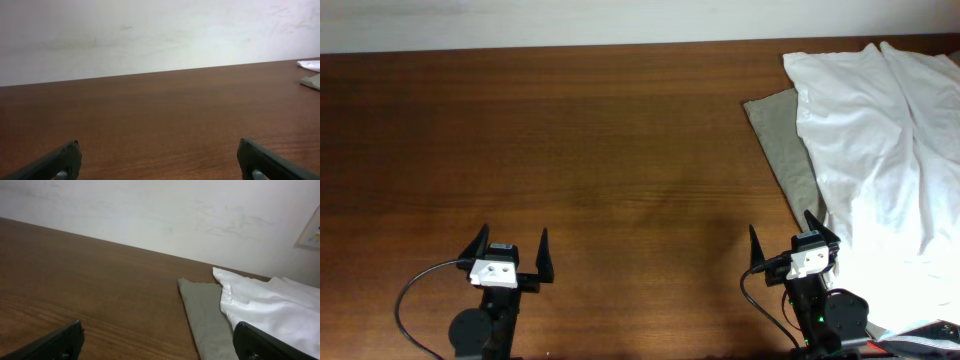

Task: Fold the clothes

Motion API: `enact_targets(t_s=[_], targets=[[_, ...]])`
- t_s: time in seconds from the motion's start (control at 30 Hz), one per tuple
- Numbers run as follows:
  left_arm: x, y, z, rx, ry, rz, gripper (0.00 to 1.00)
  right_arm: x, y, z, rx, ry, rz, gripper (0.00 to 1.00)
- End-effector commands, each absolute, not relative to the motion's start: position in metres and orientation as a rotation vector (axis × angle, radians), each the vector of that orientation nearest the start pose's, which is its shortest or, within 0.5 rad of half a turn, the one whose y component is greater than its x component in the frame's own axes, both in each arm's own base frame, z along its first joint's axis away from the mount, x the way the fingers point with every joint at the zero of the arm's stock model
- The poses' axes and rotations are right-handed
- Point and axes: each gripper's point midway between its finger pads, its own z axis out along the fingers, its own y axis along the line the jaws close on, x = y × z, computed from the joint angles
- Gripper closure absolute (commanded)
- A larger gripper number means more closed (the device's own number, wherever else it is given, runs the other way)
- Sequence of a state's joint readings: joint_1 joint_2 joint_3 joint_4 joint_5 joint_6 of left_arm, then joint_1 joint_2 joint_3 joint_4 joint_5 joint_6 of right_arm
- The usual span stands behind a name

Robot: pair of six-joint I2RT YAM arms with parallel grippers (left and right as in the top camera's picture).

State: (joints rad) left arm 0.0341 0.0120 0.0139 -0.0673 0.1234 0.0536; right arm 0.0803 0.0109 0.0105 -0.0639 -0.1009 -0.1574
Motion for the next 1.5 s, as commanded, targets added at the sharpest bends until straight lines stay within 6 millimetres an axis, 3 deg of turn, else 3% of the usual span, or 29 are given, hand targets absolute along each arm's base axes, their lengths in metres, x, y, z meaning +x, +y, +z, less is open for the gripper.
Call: enact_targets(t_s=[0.0,0.77,0.93,1.03,1.23,1.37,1.47], targets=[[0.245,-0.015,0.16,0.133,1.631,-0.032,0.01,0.243,0.037,0.158,-0.266,1.618,0.026,0.01],[0.245,-0.015,0.161,0.133,1.628,-0.032,0.01,0.243,0.038,0.158,-0.269,1.618,0.035,0.01],[0.245,-0.017,0.161,0.14,1.626,-0.045,0.01,0.243,0.039,0.159,-0.099,1.637,0.2,0.01],[0.244,-0.025,0.162,0.135,1.624,-0.12,0.01,0.239,0.039,0.163,-0.095,1.676,0.203,0.01],[0.235,-0.026,0.196,0.128,1.68,-0.137,0.01,0.223,0.036,0.213,-0.051,1.725,0.229,0.01],[0.243,-0.025,0.217,0.122,1.728,-0.139,0.01,0.234,0.036,0.216,-0.044,1.858,0.224,0.01],[0.258,-0.025,0.223,0.116,1.805,-0.148,0.01,0.255,0.036,0.211,-0.027,1.998,0.205,0.01]])
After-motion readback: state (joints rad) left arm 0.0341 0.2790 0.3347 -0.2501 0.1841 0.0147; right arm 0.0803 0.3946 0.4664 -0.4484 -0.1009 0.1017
